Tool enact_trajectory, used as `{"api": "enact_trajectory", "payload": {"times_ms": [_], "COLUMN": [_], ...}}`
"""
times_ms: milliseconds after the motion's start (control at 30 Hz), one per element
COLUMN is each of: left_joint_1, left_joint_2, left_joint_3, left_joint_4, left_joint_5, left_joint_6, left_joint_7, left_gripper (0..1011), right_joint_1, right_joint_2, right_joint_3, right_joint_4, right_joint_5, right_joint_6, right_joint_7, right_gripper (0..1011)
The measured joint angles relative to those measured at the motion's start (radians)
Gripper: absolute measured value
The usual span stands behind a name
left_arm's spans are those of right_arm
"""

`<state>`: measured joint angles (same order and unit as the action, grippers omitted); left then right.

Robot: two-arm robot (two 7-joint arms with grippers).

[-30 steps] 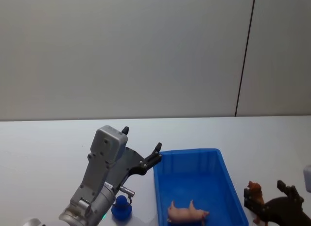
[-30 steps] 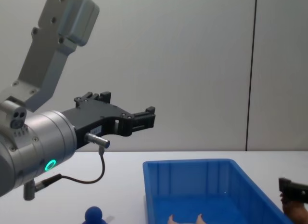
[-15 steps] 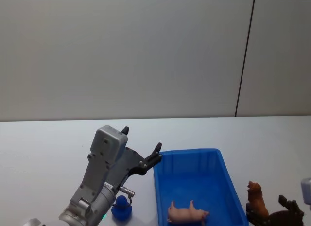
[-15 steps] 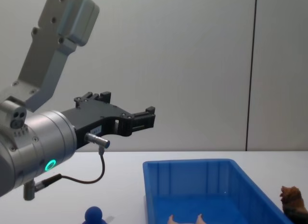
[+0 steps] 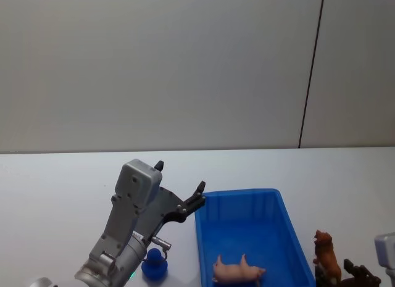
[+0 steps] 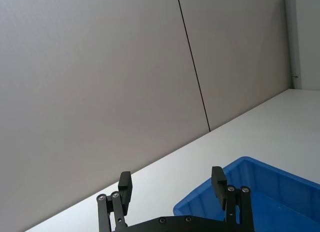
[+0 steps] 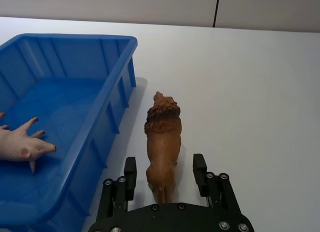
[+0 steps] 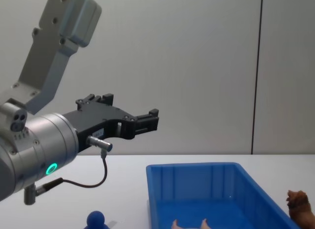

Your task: Pick up the two dolls from the table and place them into the box.

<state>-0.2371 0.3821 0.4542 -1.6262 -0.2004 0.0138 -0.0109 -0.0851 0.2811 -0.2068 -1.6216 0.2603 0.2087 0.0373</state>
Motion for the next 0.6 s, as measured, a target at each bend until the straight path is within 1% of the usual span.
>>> {"api": "enact_trajectory", "payload": {"times_ms": [67,133,200,233,267,300,333,367,400,500,600], "left_joint_1": [0.000,0.000,0.000,0.000,0.000,0.000,0.000,0.000,0.000,0.000,0.000], "left_joint_2": [0.000,0.000,0.000,0.000,0.000,0.000,0.000,0.000,0.000,0.000,0.000], "left_joint_3": [0.000,0.000,0.000,0.000,0.000,0.000,0.000,0.000,0.000,0.000,0.000], "left_joint_4": [0.000,0.000,0.000,0.000,0.000,0.000,0.000,0.000,0.000,0.000,0.000], "left_joint_5": [0.000,0.000,0.000,0.000,0.000,0.000,0.000,0.000,0.000,0.000,0.000], "left_joint_6": [0.000,0.000,0.000,0.000,0.000,0.000,0.000,0.000,0.000,0.000,0.000], "left_joint_7": [0.000,0.000,0.000,0.000,0.000,0.000,0.000,0.000,0.000,0.000,0.000], "left_gripper": [1002,1002,1002,1002,1002,1002,1002,1002,1002,1002,1002], "right_joint_1": [0.004,0.007,0.010,0.012,0.013,0.015,0.015,0.016,0.017,0.018,0.018], "right_joint_2": [-0.003,-0.005,-0.007,-0.008,-0.008,-0.009,-0.009,-0.010,-0.010,-0.011,-0.010], "right_joint_3": [0.000,0.000,0.000,0.000,0.000,0.000,0.000,0.000,0.001,0.002,0.003], "right_joint_4": [0.010,0.016,0.022,0.026,0.027,0.030,0.030,0.032,0.032,0.031,0.022], "right_joint_5": [-0.001,-0.002,-0.002,-0.004,-0.005,-0.006,-0.006,-0.008,-0.011,-0.015,-0.021], "right_joint_6": [0.000,-0.001,-0.002,-0.003,-0.005,-0.006,-0.006,-0.008,-0.010,-0.015,-0.021], "right_joint_7": [0.002,0.003,0.003,0.004,0.004,0.004,0.004,0.004,0.003,0.002,0.000], "right_gripper": [675,588,546,486,486,443,426,363,330,290,287]}}
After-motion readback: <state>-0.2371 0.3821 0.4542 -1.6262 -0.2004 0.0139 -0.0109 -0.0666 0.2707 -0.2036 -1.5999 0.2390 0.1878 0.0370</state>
